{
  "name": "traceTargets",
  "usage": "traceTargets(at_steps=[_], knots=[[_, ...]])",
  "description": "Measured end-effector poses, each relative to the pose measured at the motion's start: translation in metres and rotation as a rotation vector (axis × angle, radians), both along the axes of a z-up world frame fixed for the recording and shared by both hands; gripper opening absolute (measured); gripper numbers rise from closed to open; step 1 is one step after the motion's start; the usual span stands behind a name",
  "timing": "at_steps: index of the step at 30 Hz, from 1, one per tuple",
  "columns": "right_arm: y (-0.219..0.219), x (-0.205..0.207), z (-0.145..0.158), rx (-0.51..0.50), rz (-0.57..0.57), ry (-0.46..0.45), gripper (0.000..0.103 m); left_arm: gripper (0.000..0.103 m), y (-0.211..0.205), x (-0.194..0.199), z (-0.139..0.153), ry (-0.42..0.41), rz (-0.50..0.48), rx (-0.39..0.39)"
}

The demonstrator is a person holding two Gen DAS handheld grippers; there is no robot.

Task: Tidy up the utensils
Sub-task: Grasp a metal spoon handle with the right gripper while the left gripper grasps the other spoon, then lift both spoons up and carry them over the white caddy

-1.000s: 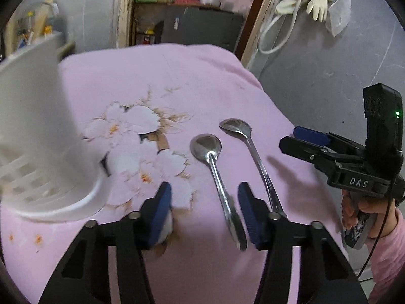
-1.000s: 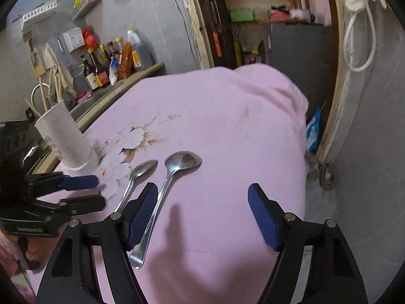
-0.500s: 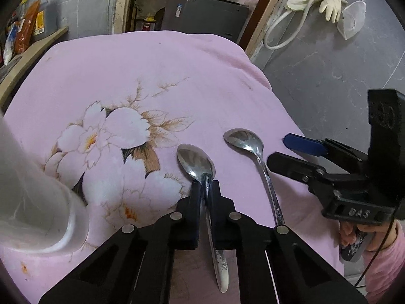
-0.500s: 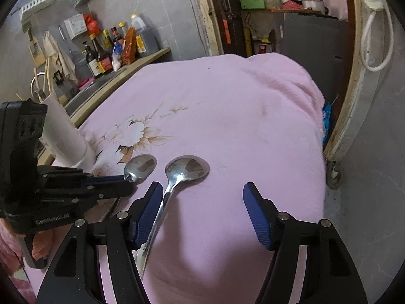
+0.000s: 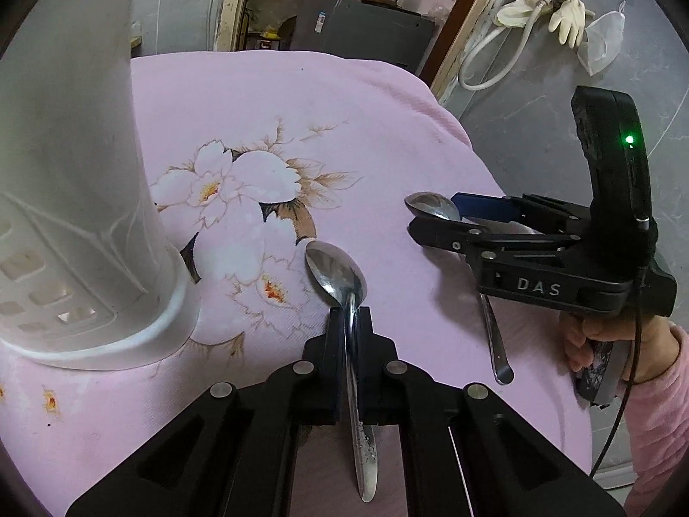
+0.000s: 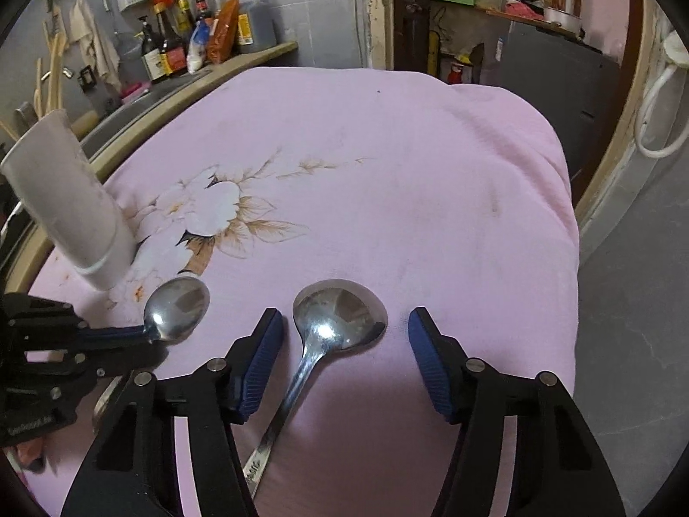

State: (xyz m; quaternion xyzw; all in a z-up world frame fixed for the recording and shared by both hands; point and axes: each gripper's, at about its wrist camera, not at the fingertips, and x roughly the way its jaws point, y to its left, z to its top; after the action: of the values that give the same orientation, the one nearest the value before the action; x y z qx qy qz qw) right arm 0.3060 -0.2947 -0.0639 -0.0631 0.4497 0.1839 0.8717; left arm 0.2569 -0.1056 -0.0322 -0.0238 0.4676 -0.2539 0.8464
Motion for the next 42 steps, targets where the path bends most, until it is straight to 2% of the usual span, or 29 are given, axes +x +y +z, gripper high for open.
traceTargets(at_steps=[3,8,11,15,20,27,30,36,42], knots=[[-0.002,-0.001,0.000,0.019,-0.016,-0.005,0.042,0.003,0.002,-0.002,0.000,-0.004,0.000,-0.014],[-0.001,-0.008,-0.001,0.040,-0.042,-0.030,0.040,0.001,0.007,-0.006,0.002,-0.016,-0.006,-0.045],[-0.001,-0.016,0.001,0.051,-0.059,-0.050,0.040,0.000,0.009,-0.013,0.008,-0.043,0.000,-0.058],[0.003,-0.035,0.005,0.033,-0.056,-0.124,0.039,0.000,0.008,-0.027,0.017,-0.109,-0.017,-0.066],[0.002,-0.066,0.022,0.030,-0.080,-0.287,0.039,0.000,0.009,-0.038,0.028,-0.194,-0.004,-0.090],[0.008,-0.115,0.042,-0.009,-0.098,-0.571,0.039,0.000,0.010,-0.064,0.048,-0.396,0.008,-0.148],[0.013,-0.131,0.047,-0.030,-0.101,-0.663,0.039,0.000,0.009,-0.075,0.055,-0.479,0.002,-0.177],[0.016,-0.150,0.056,-0.041,-0.131,-0.804,0.038,0.000,0.013,-0.091,0.061,-0.604,0.035,-0.218],[0.017,-0.156,0.059,-0.038,-0.162,-0.890,0.038,0.000,0.028,-0.105,0.063,-0.677,0.079,-0.232]])
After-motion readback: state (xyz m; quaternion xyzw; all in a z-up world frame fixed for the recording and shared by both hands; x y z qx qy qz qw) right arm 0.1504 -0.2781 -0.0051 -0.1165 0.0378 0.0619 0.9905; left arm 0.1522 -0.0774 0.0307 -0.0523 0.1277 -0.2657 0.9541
